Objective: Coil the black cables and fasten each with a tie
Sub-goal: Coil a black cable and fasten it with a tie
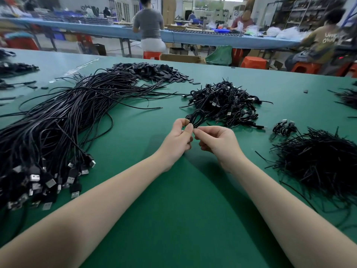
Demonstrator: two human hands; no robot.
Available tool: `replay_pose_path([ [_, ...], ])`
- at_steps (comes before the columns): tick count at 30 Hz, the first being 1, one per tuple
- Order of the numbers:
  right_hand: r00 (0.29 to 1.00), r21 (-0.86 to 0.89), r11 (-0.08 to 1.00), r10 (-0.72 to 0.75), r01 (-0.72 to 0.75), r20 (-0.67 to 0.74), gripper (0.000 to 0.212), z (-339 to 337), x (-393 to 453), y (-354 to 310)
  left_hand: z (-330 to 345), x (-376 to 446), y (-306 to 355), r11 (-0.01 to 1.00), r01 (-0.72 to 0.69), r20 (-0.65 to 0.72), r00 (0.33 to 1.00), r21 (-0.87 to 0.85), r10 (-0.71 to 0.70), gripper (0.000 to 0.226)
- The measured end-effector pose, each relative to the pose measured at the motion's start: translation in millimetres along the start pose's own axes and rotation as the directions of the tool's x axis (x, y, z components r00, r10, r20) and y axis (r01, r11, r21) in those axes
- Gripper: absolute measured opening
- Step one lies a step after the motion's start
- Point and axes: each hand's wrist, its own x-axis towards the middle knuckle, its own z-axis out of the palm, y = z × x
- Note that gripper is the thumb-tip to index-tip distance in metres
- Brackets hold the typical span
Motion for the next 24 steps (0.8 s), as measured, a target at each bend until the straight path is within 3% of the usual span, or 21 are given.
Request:
replay_pose_path([
  [5, 0.999, -0.042, 0.999, -0.009, 0.010, 0.032, 0.013, 1, -1, -2, -1, 1, -2, 1.000, 0.011, 0.030, 1.000, -0.012, -0.010, 0.006],
  [7, 0.992, -0.251, 0.961, -0.123, 0.119, -0.001, 0.012, 2, 0, -3, 0, 0, -3, 1.000, -0.006, -0.002, 1.000, 0.024, 0.006, 0.006],
  [8, 0.971, -0.424, 0.881, -0.238, 0.211, -0.010, 0.013, 4, 1, -4, 2, -2, -3, 0.997, -0.021, -0.046, 0.999, 0.075, 0.024, 0.007],
  [10, 0.875, -0.699, 0.605, -0.480, 0.383, 0.063, 0.010, 7, -2, -6, 7, -5, 0, 0.976, -0.015, -0.150, 0.988, 0.218, 0.049, 0.016],
  [11, 0.789, -0.789, 0.411, -0.597, 0.456, 0.145, 0.009, 6, -3, -7, 9, -6, 4, 0.969, 0.019, -0.168, 0.985, 0.246, 0.023, 0.024],
  [13, 0.553, -0.851, -0.032, -0.747, 0.524, 0.369, 0.011, -1, -3, -10, 8, -3, 19, 0.963, 0.206, -0.084, 0.977, 0.176, -0.194, 0.034],
  [14, 0.455, -0.828, -0.175, -0.765, 0.533, 0.455, 0.013, -5, -4, -11, 3, 0, 30, 0.922, 0.353, -0.003, 0.934, 0.161, -0.357, 0.036],
  [15, 0.414, -0.803, -0.222, -0.764, 0.553, 0.496, 0.014, -7, -4, -11, -6, 1, 41, 0.855, 0.482, 0.073, 0.862, 0.189, -0.502, 0.037],
  [16, 0.415, -0.785, -0.195, -0.760, 0.588, 0.500, 0.013, -7, -5, -10, -16, 2, 49, 0.800, 0.551, 0.135, 0.797, 0.236, -0.588, 0.041],
  [18, 0.523, -0.743, 0.045, -0.738, 0.668, 0.425, 0.008, 1, -8, -10, -34, 5, 59, 0.789, 0.541, 0.223, 0.764, 0.290, -0.605, 0.054],
  [21, 0.718, -0.626, 0.488, -0.674, 0.608, 0.172, 0.008, 8, -8, -8, -42, 8, 61, 0.895, 0.342, 0.220, 0.885, 0.288, -0.409, 0.053],
  [24, 0.835, -0.526, 0.714, -0.549, 0.461, -0.013, 0.018, 6, -5, -6, -39, 9, 59, 0.946, 0.038, 0.190, 0.976, 0.323, -0.104, 0.036],
])
